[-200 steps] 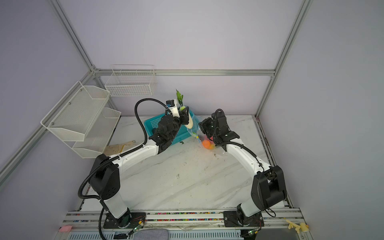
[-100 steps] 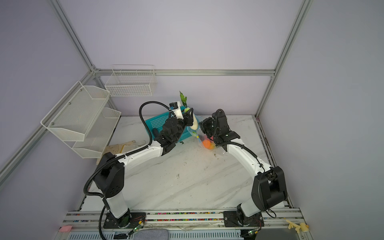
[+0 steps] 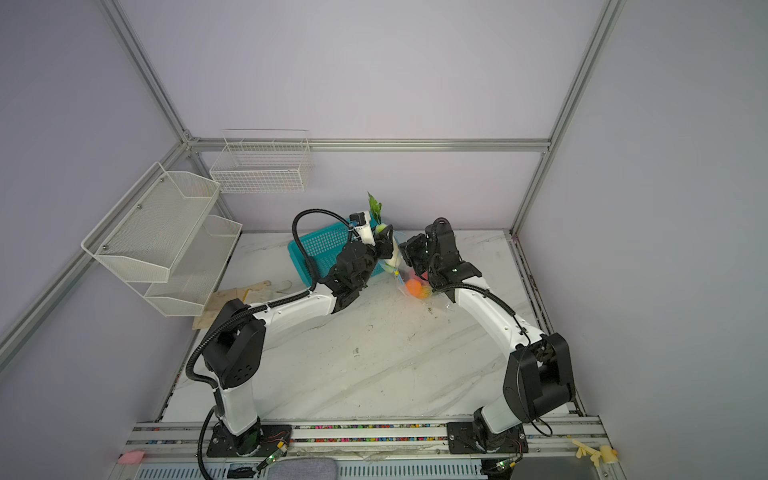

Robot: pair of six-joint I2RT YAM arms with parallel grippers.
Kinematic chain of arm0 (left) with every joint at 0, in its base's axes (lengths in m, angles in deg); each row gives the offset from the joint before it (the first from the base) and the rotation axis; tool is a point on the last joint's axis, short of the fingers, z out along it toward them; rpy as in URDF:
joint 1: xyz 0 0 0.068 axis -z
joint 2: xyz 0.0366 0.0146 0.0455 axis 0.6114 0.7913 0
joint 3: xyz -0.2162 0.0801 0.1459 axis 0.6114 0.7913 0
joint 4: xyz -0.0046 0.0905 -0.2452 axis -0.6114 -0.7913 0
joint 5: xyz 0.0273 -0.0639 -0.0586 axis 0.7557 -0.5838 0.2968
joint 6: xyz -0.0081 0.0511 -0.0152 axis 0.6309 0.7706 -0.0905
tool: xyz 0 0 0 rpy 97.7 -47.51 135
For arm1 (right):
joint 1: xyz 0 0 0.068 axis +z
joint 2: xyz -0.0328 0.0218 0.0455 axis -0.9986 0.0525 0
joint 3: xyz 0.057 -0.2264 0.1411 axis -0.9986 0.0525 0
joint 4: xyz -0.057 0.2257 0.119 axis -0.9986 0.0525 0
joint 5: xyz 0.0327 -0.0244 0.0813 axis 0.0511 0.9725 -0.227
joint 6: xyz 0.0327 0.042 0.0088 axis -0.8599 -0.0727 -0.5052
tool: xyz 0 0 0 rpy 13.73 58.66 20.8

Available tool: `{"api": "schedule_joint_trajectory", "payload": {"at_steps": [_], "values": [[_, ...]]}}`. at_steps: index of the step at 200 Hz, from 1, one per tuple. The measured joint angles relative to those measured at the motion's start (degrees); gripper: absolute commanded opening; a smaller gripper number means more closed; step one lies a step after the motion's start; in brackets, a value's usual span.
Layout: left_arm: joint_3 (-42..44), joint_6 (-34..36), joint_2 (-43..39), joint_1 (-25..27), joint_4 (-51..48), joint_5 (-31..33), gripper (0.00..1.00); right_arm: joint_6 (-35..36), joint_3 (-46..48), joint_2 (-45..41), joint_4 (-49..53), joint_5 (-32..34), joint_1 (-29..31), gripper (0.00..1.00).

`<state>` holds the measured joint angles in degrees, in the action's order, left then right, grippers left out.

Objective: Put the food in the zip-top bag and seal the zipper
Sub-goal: 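Carry the radish over the bag mouth beside the right gripper, then lower the radish into the bag and open the left gripper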

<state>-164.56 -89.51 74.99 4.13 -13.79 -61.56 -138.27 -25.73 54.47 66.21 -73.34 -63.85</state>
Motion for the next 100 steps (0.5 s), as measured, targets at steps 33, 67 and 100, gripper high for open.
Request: {"api": "schedule_joint_trajectory", "payload": {"at_steps": [33,67,100], "values": [[0.0,0.11,0.09,0.42,0.02,0.39,0.48,-0.02,0.0,-0.02,-0.07,-0.11,-0.02,0.0],[-0.02,0.13,0.31,0.96,0.04,0.42,0.51,-0.04,0.0,-0.02,-0.07,-0.24,-0.13,0.0],[-0.02,0.22,0.76,2.03,0.07,0.39,0.54,-0.26,0.0,-0.02,-0.04,-0.48,-0.26,0.0]]}}
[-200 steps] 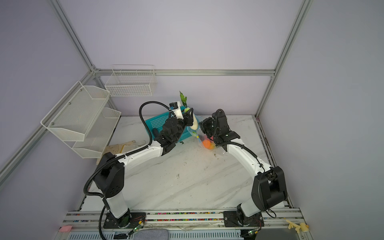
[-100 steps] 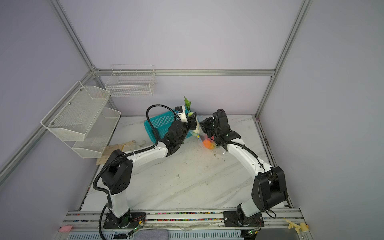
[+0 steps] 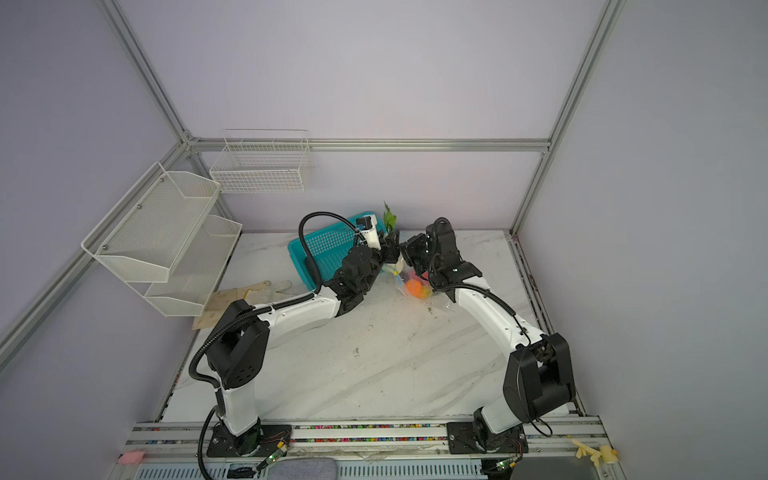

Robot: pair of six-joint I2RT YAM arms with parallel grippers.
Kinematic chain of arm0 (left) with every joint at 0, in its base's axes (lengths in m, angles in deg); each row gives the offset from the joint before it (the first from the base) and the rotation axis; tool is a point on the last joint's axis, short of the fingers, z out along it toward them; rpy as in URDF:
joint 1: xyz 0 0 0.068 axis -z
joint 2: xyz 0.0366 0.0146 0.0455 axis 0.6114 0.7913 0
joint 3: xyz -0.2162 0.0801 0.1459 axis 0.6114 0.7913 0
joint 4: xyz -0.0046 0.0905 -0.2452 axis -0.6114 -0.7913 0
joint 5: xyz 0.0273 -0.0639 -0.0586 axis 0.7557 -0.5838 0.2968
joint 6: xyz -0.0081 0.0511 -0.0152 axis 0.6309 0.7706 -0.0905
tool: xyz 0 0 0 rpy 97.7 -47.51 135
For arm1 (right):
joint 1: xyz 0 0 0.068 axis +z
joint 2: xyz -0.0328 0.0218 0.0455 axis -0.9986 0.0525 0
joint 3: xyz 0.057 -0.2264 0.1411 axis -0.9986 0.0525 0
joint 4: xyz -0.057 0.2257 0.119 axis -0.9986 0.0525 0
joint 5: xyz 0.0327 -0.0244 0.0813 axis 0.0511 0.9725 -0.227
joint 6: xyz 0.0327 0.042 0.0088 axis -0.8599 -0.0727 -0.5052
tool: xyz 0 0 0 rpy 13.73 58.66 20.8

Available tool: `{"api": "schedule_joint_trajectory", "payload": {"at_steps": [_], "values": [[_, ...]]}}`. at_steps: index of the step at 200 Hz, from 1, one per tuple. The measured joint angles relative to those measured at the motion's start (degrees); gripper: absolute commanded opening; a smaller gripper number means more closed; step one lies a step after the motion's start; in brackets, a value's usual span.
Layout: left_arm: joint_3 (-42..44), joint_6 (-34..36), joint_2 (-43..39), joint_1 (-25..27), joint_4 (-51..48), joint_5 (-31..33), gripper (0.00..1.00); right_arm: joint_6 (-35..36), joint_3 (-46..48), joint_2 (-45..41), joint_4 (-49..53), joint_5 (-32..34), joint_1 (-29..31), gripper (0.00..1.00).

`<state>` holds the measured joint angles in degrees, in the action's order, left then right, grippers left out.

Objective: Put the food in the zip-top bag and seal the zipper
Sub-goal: 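Lower the radish into the bag and open the left gripper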

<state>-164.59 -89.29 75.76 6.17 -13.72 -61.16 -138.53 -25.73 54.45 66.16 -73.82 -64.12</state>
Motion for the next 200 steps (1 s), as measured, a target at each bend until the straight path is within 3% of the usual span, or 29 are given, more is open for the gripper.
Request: {"api": "schedule_joint_trajectory", "payload": {"at_steps": [124,200], "values": [[0.02,1.77,-0.07,0.17,-0.55,-0.15,0.6,-0.42,0.0,0.0,-0.26,-0.2,-0.33,0.0],[-0.02,3.45,-9.73,-0.92,-15.21,0.76,0.72,-0.39,0.04,-0.09,-0.44,-0.22,-0.35,0.0]]}}
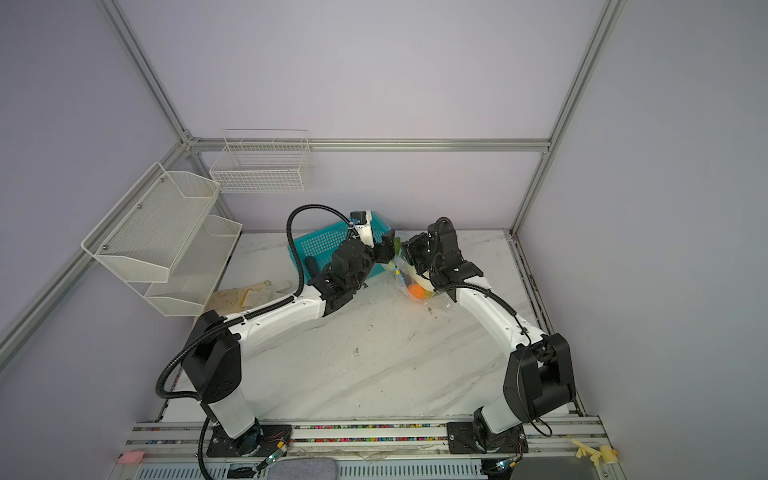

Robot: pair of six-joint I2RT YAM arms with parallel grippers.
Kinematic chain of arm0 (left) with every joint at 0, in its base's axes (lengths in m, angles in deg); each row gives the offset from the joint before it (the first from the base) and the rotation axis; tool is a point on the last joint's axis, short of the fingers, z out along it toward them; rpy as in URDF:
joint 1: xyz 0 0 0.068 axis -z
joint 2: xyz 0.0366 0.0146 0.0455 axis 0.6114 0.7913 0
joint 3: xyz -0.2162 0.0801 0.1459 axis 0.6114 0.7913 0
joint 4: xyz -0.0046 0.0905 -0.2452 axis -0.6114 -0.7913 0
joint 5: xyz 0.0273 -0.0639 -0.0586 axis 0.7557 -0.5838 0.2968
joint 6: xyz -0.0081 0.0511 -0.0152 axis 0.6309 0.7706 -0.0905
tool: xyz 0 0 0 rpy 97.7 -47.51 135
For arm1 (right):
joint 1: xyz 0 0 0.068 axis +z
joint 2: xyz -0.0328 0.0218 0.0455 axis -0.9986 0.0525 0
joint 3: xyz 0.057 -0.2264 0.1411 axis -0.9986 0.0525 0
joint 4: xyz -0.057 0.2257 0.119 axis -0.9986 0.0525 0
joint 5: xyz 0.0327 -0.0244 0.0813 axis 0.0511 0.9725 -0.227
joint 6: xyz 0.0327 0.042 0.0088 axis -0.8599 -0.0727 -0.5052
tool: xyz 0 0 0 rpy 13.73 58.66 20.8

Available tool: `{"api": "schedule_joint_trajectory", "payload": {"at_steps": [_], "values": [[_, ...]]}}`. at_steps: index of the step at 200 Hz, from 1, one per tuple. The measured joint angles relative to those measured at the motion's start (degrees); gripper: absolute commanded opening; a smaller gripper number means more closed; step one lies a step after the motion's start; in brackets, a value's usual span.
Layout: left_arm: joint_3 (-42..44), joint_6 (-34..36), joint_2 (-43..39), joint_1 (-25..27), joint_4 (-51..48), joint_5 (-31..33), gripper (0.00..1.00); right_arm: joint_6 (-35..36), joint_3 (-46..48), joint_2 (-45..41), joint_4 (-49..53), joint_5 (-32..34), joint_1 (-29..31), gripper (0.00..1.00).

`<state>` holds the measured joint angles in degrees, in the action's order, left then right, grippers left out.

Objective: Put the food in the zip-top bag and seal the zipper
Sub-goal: 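Lower the radish into the bag and open the left gripper, then raise the left gripper from the bag and move over the basket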

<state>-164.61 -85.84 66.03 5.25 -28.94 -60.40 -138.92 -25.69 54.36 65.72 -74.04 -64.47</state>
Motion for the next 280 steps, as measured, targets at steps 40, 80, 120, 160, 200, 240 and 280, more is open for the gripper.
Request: {"api": "schedule_joint_trajectory", "payload": {"at_steps": [40,80,120,160,200,240,280], "values": [[-0.68,-0.55,-2.54,-3.72,-9.2,-0.13,0.76,-0.04,0.94,-0.44,-1.18,-0.26,-0.02,0.0],[-1.95,-2.38,-2.4,-8.81,-20.2,-2.29,0.76,-0.17,2.01,-0.63,-2.12,-1.14,-0.13,0.0],[-1.95,-4.35,-2.27,-13.49,-26.4,-5.62,0.78,-0.33,3.56,-0.96,-3.61,-1.49,-0.13,0.0],[-5.42,-6.16,1.92,-15.82,-33.68,-7.34,0.79,-0.55,4.15,-0.96,-4.37,-1.53,-0.13,0.0],[-15.19,-8.44,10.43,-17.29,-43.32,-7.13,0.77,-0.55,4.15,-0.96,-4.74,-1.57,-0.13,0.0],[-23.1,-10.43,17.66,-19.3,-51.25,-5.84,0.77,-0.52,4.79,-1.01,-5.14,-1.73,-0.13,0.0],[-26.71,-12.74,22.23,-20.96,-55.89,-4.83,0.77,-0.5,4.81,-1.01,-5.27,-2.1,-0.13,0.0]]}}
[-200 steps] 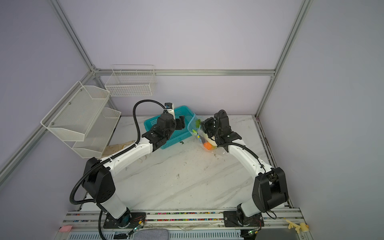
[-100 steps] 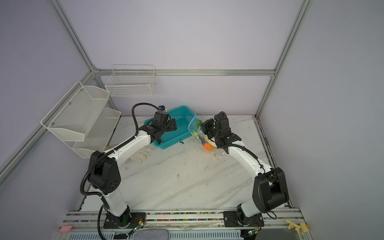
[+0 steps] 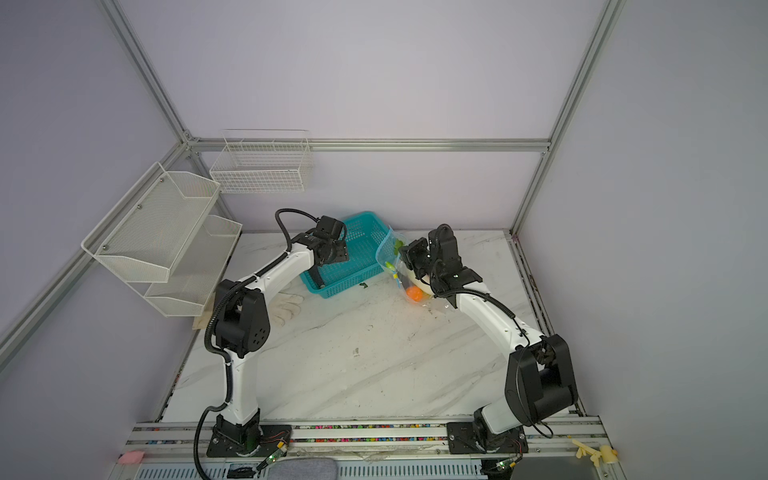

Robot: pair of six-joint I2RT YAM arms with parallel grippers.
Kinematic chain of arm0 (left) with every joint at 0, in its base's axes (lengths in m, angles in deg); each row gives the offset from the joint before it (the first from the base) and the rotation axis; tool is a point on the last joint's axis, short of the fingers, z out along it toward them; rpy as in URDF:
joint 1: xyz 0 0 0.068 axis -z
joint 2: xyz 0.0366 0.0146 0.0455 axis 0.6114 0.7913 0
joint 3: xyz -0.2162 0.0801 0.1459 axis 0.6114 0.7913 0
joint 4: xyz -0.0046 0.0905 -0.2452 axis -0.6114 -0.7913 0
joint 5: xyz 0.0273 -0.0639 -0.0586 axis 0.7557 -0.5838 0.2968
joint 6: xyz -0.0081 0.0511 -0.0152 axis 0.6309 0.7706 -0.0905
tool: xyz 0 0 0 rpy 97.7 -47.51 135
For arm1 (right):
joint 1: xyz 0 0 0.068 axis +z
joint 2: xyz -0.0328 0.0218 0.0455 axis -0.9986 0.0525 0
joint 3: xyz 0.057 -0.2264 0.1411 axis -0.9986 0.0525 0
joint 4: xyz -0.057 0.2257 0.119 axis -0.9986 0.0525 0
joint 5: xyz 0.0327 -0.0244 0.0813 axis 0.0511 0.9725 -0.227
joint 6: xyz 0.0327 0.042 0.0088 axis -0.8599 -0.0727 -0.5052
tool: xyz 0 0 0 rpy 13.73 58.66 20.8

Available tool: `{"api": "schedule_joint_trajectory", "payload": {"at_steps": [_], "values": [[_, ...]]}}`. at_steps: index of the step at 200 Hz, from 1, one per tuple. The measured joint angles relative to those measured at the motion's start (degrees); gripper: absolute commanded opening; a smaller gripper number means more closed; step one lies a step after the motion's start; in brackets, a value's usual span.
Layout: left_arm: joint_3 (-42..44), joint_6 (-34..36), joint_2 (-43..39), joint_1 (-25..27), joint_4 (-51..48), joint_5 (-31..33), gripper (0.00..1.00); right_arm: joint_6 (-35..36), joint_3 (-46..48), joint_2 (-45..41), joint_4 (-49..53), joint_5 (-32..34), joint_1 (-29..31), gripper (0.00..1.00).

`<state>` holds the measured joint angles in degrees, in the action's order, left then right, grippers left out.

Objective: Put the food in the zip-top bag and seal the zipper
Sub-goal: 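Raise the left gripper from the bag and move over the basket, then lower the left gripper toward the dark eggplant in the basket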

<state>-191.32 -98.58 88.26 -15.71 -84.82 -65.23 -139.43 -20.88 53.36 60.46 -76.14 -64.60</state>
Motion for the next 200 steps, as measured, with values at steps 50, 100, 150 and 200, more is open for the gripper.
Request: {"api": "schedule_joint_trajectory", "payload": {"at_steps": [50,100,150,200], "values": [[-8.68,-1.46,7.02,-1.53,-3.58,2.38,0.75,0.02,0.0,0.15,-0.33,-0.15,0.0,0.0],[-13.92,-2.25,12.72,-3.26,-5.62,4.59,0.74,0.09,-0.02,0.2,-0.33,-0.24,0.0,0.0],[-13.97,-2.56,13.29,-5.33,-6.73,5.22,0.75,0.2,-0.04,1.27,-0.81,-0.63,0.0,0.0],[-13.97,-2.78,13.29,-5.9,-7.21,6.05,0.75,0.33,-0.04,1.68,-1.2,-0.76,0.0,0.0]]}}
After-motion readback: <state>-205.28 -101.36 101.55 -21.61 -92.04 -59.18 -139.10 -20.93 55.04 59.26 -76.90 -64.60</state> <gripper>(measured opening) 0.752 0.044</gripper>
